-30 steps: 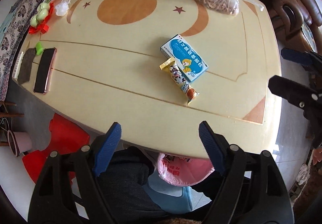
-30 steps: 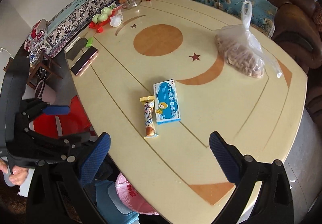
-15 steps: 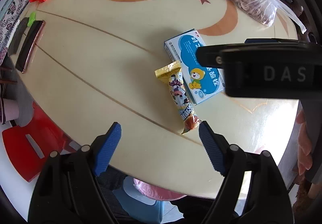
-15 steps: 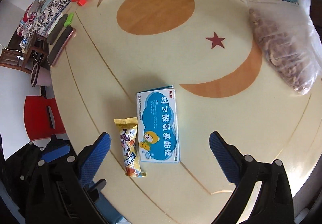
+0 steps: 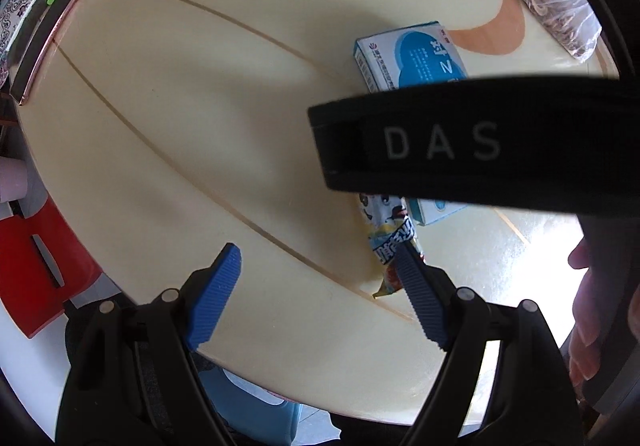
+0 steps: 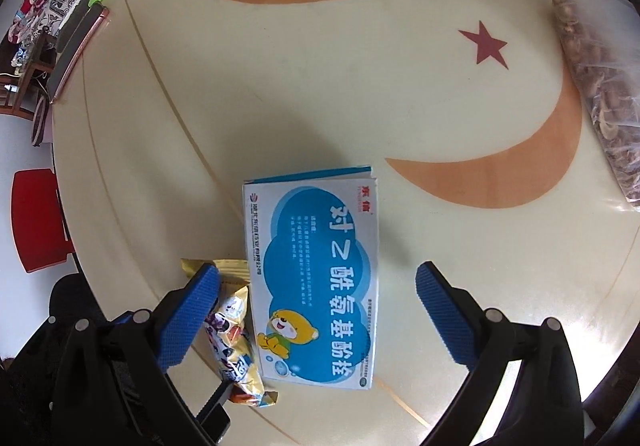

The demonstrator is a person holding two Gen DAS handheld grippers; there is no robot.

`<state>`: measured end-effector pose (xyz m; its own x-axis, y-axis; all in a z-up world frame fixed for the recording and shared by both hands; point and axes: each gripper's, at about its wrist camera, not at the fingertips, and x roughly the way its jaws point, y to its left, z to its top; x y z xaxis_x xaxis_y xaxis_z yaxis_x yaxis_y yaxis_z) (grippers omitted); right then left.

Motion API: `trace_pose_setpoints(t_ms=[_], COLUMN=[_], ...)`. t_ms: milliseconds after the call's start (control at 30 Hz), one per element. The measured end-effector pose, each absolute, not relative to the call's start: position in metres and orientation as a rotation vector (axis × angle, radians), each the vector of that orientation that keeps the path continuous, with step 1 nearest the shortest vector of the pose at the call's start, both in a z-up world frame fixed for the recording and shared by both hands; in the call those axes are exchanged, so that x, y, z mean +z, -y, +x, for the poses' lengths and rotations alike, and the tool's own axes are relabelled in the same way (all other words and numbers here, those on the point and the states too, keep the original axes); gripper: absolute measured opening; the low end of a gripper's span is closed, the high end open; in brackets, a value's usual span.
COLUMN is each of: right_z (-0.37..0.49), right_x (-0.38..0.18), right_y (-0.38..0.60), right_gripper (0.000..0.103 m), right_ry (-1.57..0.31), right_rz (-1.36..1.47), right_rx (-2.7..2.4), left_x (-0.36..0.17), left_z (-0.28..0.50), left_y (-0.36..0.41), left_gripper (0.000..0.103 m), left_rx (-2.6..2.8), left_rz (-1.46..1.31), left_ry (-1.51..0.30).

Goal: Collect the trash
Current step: 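Grasp the yellow snack bar with the left gripper while the right gripper grasps the blue medicine box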

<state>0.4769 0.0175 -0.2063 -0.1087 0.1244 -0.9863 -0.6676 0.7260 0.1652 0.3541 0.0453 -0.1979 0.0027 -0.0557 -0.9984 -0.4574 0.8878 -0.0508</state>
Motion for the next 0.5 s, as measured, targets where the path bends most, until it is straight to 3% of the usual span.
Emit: trace_pose_setpoints(t_ms=[300,500], right_z=[0.481,0.477], right_x=[-0.215,-0.223], right_y=[-0.023,-0.026], right_gripper=[0.097,0.097], right_ry=[-1.515,-1.486], right_rz=[-0.446,-0.536], right_rx=[0.682,0.664], left_x=[-0.202,-0.211], left_z=[0.355,0.361], left_y=[-0.061,-0.058], left_gripper=[0.078,0.078], left_rx=[0.26,0.286], left_rz=[-0.609,-0.595], left_ry=[-1.526,-1.537])
